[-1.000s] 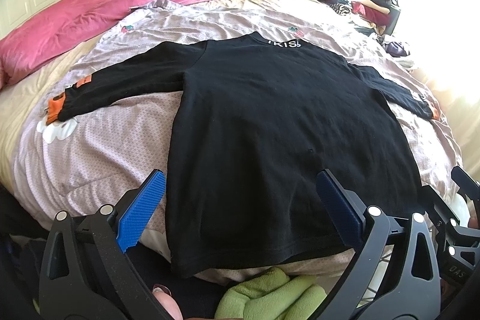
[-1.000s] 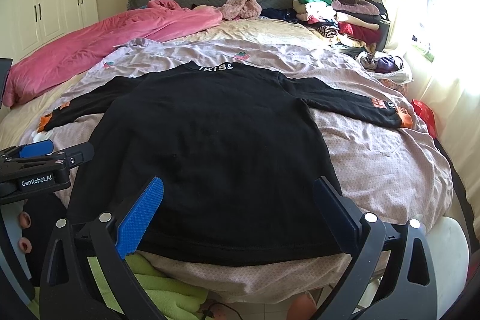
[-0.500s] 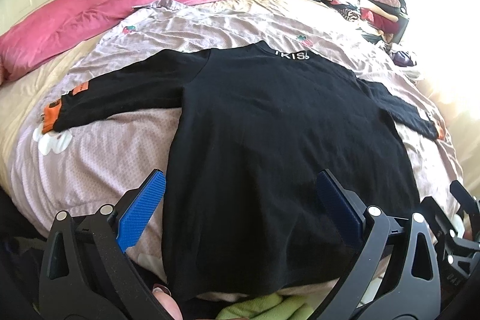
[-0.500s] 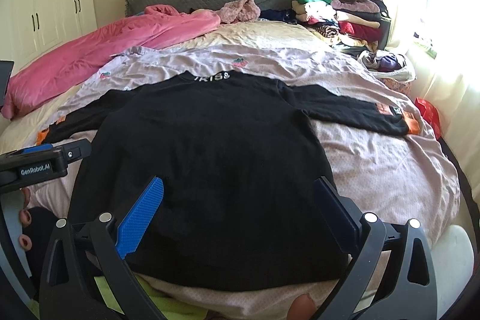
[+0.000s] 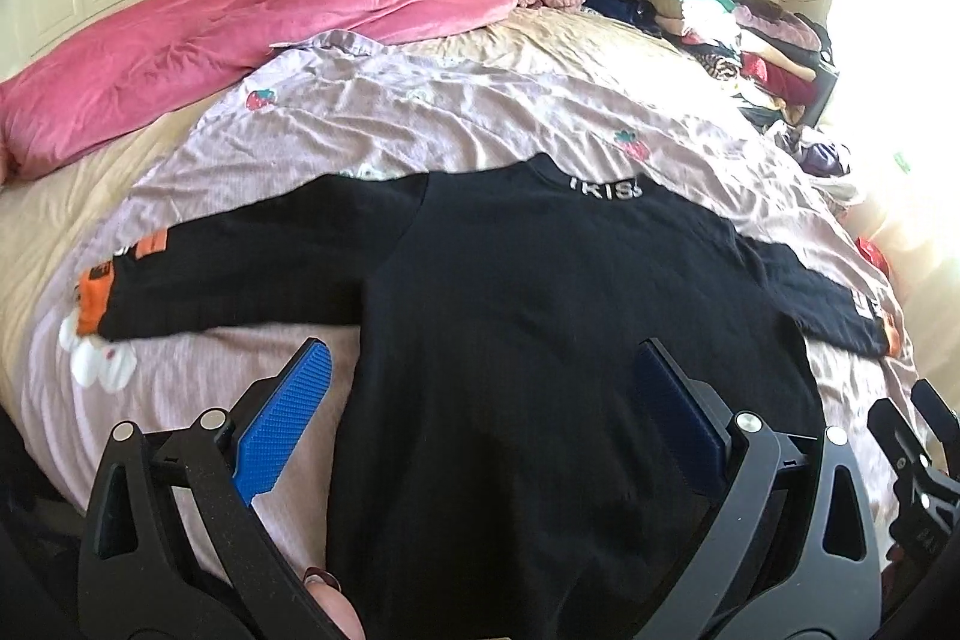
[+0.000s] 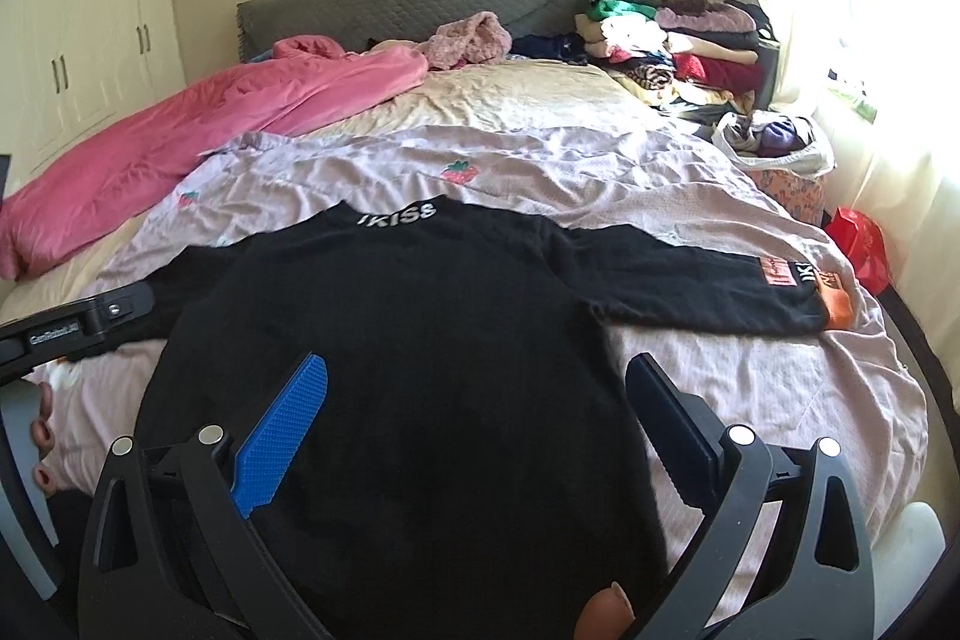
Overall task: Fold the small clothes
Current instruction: 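Move the right gripper to the orange-patched cuff of one sleeve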
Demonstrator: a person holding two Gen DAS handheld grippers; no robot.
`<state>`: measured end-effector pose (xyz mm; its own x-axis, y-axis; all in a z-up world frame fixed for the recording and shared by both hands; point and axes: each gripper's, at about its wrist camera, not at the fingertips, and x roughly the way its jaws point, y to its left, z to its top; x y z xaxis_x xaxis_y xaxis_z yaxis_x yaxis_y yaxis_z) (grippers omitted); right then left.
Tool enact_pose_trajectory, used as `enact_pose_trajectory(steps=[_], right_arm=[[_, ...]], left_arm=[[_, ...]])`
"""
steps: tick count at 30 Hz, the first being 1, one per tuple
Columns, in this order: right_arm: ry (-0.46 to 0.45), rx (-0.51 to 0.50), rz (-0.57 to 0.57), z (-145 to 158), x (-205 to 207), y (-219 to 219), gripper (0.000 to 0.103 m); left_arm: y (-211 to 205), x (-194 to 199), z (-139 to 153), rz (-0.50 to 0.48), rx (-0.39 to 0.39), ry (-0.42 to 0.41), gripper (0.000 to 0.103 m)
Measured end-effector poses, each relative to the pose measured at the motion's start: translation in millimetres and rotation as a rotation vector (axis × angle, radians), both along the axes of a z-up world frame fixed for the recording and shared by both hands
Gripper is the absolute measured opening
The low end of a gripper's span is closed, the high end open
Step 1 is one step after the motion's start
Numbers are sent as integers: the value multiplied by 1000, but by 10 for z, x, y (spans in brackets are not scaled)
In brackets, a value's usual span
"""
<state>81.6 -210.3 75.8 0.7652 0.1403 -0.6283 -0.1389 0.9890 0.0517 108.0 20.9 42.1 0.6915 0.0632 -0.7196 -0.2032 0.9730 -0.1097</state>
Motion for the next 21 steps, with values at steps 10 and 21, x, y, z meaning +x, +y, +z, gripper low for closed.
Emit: enact_pose_trajectory(steps=[10, 21], right_arm=[[-5, -10, -70, -29, 554, -368, 99], [63, -29, -238, -337, 1060, -1088, 99]], left_arm=[[116, 431, 81, 48, 29, -21, 94], [119, 865, -59, 71, 23, 3, 94]])
